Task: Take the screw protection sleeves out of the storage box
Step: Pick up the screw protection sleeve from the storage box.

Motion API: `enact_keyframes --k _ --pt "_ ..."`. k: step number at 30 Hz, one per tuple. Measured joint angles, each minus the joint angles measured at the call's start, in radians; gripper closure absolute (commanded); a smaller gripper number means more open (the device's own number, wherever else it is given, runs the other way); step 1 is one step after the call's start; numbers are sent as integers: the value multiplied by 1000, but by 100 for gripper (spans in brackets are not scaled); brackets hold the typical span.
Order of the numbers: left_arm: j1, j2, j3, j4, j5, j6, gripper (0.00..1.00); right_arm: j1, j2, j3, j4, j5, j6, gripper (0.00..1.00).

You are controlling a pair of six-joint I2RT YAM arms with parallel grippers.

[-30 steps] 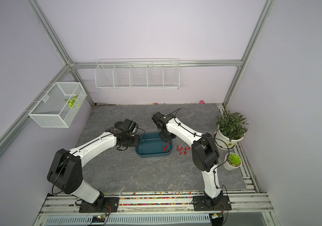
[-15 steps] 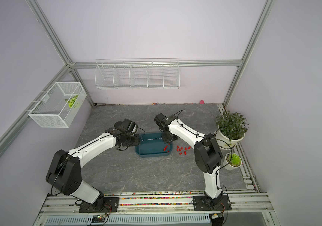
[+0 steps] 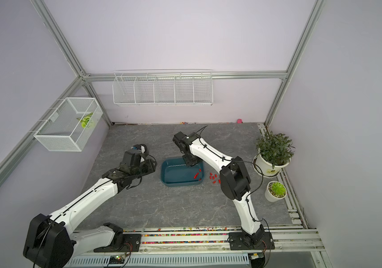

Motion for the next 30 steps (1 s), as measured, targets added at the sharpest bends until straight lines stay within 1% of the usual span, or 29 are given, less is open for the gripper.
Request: enact_keyframes --k 4,12,30 --pt "0 0 -45 71 24 -28 64 0 53 17 -29 3 17 73" --pt "0 -7 -84 171 50 -48 66 6 79 37 -65 3 69 75" --pt "0 -46 -122 228 56 -59 68 12 168 68 -98 -4 130 76"
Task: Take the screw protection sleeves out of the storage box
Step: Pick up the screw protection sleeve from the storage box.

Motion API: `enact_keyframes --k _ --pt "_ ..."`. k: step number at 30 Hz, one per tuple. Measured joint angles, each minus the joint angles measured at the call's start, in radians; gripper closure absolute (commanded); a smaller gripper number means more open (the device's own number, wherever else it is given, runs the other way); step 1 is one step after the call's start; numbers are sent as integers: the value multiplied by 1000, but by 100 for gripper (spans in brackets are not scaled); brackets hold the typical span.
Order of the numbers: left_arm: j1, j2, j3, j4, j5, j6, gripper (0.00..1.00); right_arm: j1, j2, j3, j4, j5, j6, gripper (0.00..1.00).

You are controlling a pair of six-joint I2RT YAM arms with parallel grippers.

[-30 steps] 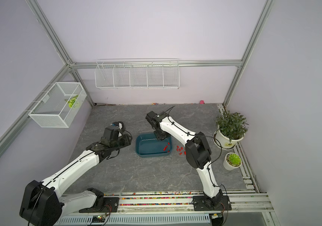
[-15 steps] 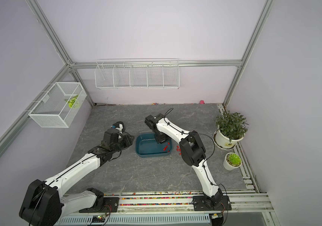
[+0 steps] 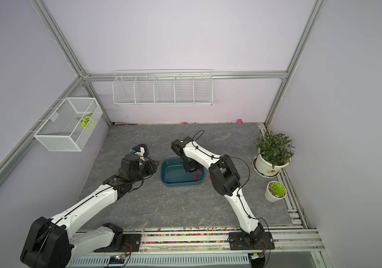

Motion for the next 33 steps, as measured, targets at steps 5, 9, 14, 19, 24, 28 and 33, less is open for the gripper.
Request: enact_keyframes --k 5,9,14,19,24,28,33 --pt "0 0 0 3 0 -3 69 -2 28 7 7 0 9 75" --pt "0 0 0 3 0 -3 69 -2 28 8 1 2 9 73" --pt "0 0 0 3 0 -3 70 -6 28 8 -2 8 8 73" --pt "0 0 0 3 0 -3 70 -15 28 7 -1 8 8 74" --pt "0 0 0 3 0 -3 70 -21 28 -28 16 6 9 75" --pt "0 0 0 3 0 -3 70 -23 23 -61 29 8 11 75" --pt "0 0 0 3 0 -3 71 -23 12 -81 47 8 11 79"
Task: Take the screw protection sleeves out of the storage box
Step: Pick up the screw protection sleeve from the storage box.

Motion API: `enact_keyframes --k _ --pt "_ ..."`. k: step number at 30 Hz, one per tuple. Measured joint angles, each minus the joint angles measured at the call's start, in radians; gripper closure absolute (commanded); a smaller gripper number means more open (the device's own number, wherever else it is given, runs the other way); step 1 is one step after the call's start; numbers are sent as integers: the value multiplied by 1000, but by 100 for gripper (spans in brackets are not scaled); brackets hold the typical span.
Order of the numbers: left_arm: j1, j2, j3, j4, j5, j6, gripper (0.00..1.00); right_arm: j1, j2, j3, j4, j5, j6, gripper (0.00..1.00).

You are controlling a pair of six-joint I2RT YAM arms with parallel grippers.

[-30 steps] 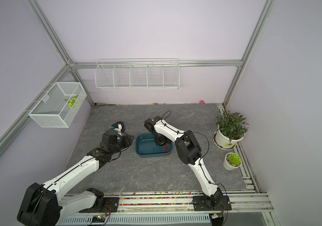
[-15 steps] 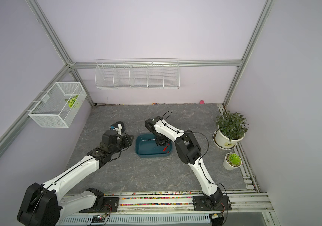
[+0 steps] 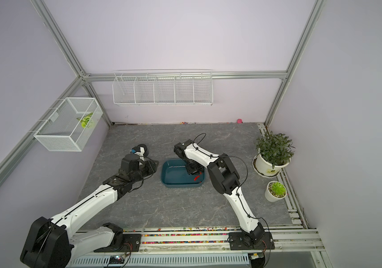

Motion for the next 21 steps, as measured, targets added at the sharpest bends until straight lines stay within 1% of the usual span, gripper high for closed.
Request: enact_keyframes --k 9,17,21 --pt "0 -2 0 0 0 0 71 -6 -13 -23 21 -4 0 90" --pt "0 -2 0 0 0 0 71 -6 -47 -43 73 -30 -11 91" --pt "0 -2 0 0 0 0 71 -6 -101 -45 99 -51 -23 91"
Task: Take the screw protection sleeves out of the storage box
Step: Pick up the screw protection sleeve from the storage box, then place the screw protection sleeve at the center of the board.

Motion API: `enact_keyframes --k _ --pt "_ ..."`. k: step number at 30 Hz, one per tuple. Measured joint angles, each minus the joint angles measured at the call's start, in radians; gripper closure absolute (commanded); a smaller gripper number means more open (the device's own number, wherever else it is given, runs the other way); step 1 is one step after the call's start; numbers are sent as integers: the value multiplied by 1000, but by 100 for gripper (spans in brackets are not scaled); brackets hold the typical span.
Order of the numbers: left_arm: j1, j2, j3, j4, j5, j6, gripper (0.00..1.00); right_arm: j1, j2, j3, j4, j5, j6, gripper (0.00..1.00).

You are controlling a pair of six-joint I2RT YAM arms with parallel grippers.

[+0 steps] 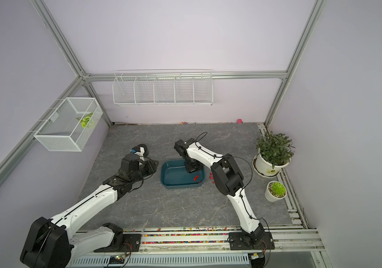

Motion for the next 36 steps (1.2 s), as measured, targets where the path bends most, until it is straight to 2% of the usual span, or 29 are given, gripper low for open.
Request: enact_keyframes --k 13,28,36 --pt "0 0 0 0 0 0 71 -2 -187 -22 17 -54 -23 89" --pt "0 2 0 8 0 0 72 -117 -515 -362 75 -117 -50 88" --pt "0 13 0 8 0 0 72 -225 -573 -529 159 -169 -64 88"
